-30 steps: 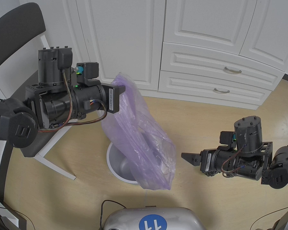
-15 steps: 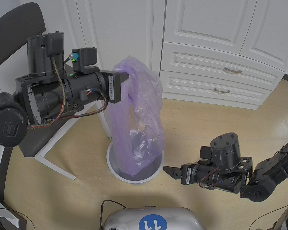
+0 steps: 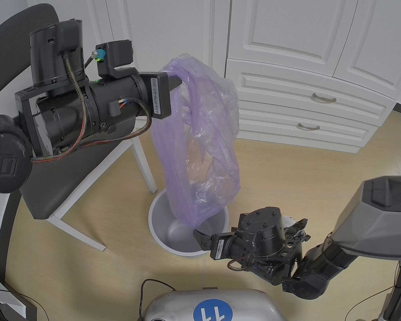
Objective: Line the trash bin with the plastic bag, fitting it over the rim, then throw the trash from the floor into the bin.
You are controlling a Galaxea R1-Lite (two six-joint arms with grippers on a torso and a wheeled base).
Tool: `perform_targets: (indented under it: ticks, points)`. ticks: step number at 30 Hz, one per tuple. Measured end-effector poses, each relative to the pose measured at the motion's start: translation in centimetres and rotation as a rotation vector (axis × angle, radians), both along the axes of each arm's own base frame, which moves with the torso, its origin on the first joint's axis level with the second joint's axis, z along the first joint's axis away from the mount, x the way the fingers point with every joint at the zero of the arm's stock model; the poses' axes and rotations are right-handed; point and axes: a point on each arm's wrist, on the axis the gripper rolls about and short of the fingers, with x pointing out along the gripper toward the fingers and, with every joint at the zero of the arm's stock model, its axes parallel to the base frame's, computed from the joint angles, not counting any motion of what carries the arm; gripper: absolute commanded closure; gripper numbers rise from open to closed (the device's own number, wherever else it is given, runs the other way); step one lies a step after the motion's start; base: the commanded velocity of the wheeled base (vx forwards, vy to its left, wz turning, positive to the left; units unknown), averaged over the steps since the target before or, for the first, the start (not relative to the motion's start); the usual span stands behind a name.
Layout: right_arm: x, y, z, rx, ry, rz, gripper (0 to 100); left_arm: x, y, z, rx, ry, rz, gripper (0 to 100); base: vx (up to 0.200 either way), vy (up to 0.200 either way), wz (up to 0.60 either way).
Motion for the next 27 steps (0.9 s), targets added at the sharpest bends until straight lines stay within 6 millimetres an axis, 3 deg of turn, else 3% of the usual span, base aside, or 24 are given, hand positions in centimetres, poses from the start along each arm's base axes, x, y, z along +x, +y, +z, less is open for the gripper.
perform_targets:
  ticks: [4,9,14,22,27]
  points:
    - [1.1,0.8,-0.7,-0.002,-0.025,-0.062,0,-0.2,0.0,0.3,-0.008,-0.007,-0.004,100,0.0,0.0,0.0]
    - [2.3,0.1,-1.1,-0.001,-0.023,-0.108,0,-0.5,0.1,0.5,-0.014,-0.011,-0.005,100,0.0,0.0,0.0]
    - [2.2,-1.5,-0.8,-0.013,-0.011,-0.134,0,-0.6,0.4,0.6,-0.017,-0.015,-0.002,100,0.0,0.0,0.0]
    - [0.8,-5.9,0.8,-0.012,0.021,-0.166,0,-0.7,0.4,0.9,-0.022,-0.022,-0.003,100,0.0,0.0,0.0]
    - [1.2,-6.1,1.1,0.023,0.018,-0.18,0,-0.9,0.2,1.1,-0.029,-0.028,-0.011,100,0.0,0.0,0.0]
